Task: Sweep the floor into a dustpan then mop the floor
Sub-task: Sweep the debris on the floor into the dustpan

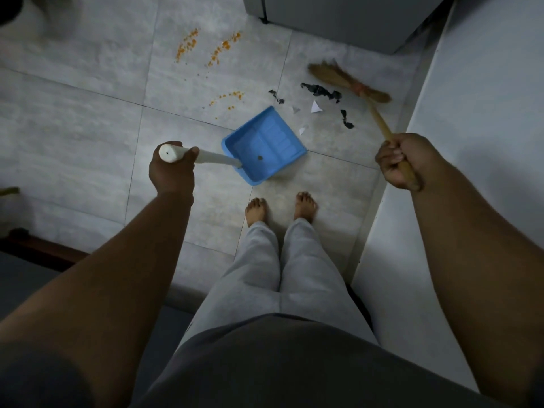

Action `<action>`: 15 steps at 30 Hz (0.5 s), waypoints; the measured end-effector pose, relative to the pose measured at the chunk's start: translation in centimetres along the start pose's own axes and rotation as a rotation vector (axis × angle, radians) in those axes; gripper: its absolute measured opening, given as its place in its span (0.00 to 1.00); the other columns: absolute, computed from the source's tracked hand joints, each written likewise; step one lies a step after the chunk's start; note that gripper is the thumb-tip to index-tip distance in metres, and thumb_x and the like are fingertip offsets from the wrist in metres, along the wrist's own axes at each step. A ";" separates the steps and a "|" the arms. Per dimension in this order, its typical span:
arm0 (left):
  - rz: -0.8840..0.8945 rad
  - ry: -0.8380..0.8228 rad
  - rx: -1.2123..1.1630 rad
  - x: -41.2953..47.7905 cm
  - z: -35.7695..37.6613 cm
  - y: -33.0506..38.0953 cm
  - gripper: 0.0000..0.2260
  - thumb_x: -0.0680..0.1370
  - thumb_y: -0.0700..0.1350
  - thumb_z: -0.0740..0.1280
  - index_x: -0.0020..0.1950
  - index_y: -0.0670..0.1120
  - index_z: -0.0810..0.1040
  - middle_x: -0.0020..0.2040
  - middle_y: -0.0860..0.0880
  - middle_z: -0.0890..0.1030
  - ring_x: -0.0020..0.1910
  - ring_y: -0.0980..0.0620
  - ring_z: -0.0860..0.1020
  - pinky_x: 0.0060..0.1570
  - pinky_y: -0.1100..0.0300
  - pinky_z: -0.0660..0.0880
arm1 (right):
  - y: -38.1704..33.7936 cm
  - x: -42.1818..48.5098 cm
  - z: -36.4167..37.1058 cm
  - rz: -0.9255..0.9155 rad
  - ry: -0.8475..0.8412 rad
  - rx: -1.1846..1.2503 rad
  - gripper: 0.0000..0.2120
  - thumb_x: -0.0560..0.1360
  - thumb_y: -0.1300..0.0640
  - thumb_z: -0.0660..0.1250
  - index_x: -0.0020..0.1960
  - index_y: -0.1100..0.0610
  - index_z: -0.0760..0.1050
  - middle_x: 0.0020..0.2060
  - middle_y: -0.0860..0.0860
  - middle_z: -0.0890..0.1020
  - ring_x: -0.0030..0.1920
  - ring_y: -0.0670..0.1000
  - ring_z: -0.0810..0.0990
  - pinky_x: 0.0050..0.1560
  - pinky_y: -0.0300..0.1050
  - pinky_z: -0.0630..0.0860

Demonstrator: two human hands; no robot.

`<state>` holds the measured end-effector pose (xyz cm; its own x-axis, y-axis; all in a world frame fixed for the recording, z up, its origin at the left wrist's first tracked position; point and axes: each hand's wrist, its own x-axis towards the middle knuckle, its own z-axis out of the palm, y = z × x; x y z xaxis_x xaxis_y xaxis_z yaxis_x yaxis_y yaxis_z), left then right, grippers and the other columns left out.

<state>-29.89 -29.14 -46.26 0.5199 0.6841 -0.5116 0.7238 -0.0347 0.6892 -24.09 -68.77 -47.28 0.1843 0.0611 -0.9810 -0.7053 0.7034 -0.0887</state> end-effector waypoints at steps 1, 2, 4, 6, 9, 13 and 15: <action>-0.009 0.015 -0.010 0.0 -0.2 -0.2 0.16 0.72 0.40 0.77 0.57 0.41 0.79 0.46 0.45 0.81 0.41 0.51 0.79 0.50 0.53 0.81 | 0.4 0.3 0.5 0.011 0.001 -0.027 0.14 0.81 0.59 0.53 0.37 0.56 0.64 0.25 0.48 0.65 0.19 0.43 0.63 0.16 0.32 0.58; -0.019 0.027 -0.019 -0.1 -0.4 -0.3 0.16 0.72 0.40 0.77 0.57 0.41 0.79 0.46 0.45 0.81 0.41 0.51 0.79 0.49 0.53 0.81 | 0.8 0.5 1.1 0.023 0.000 -0.056 0.14 0.82 0.58 0.53 0.37 0.56 0.64 0.25 0.48 0.66 0.18 0.43 0.63 0.16 0.33 0.58; -0.028 0.042 -0.031 -0.2 -0.8 -0.9 0.16 0.72 0.40 0.77 0.57 0.40 0.78 0.47 0.44 0.81 0.41 0.51 0.79 0.50 0.53 0.81 | 1.4 0.9 2.2 0.046 -0.002 -0.118 0.14 0.82 0.56 0.53 0.38 0.56 0.64 0.25 0.48 0.66 0.18 0.43 0.63 0.15 0.33 0.58; -0.029 0.045 -0.020 -0.2 -1.3 -1.4 0.16 0.72 0.41 0.77 0.57 0.41 0.78 0.48 0.44 0.81 0.42 0.51 0.80 0.51 0.53 0.82 | 1.9 0.9 3.2 0.066 -0.002 -0.196 0.14 0.82 0.56 0.54 0.38 0.56 0.65 0.25 0.48 0.67 0.18 0.43 0.63 0.14 0.34 0.58; -0.025 0.040 0.011 0.0 -1.9 -1.7 0.16 0.72 0.42 0.77 0.57 0.43 0.78 0.52 0.43 0.82 0.49 0.47 0.82 0.55 0.53 0.81 | 2.7 0.1 3.9 0.087 0.015 -0.373 0.16 0.82 0.55 0.53 0.37 0.56 0.64 0.23 0.48 0.68 0.17 0.43 0.64 0.14 0.34 0.58; -0.026 0.015 0.066 0.0 -2.2 -1.6 0.17 0.72 0.44 0.77 0.58 0.44 0.78 0.54 0.43 0.83 0.53 0.46 0.82 0.57 0.51 0.80 | 3.3 -2.4 2.3 0.084 0.054 -0.577 0.16 0.83 0.55 0.53 0.37 0.55 0.64 0.21 0.48 0.66 0.17 0.42 0.62 0.13 0.34 0.57; -0.020 0.001 0.083 0.0 -2.3 -1.4 0.17 0.72 0.44 0.77 0.58 0.44 0.78 0.54 0.44 0.83 0.52 0.47 0.82 0.57 0.52 0.80 | 3.1 -4.0 0.7 0.072 0.048 -0.580 0.15 0.83 0.54 0.53 0.38 0.55 0.64 0.21 0.47 0.66 0.17 0.42 0.62 0.13 0.33 0.57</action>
<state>-31.92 -27.41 -46.02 0.5045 0.6863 -0.5239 0.7689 -0.0810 0.6342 -26.55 -66.29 -43.52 0.1006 0.0525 -0.9935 -0.9767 0.1955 -0.0885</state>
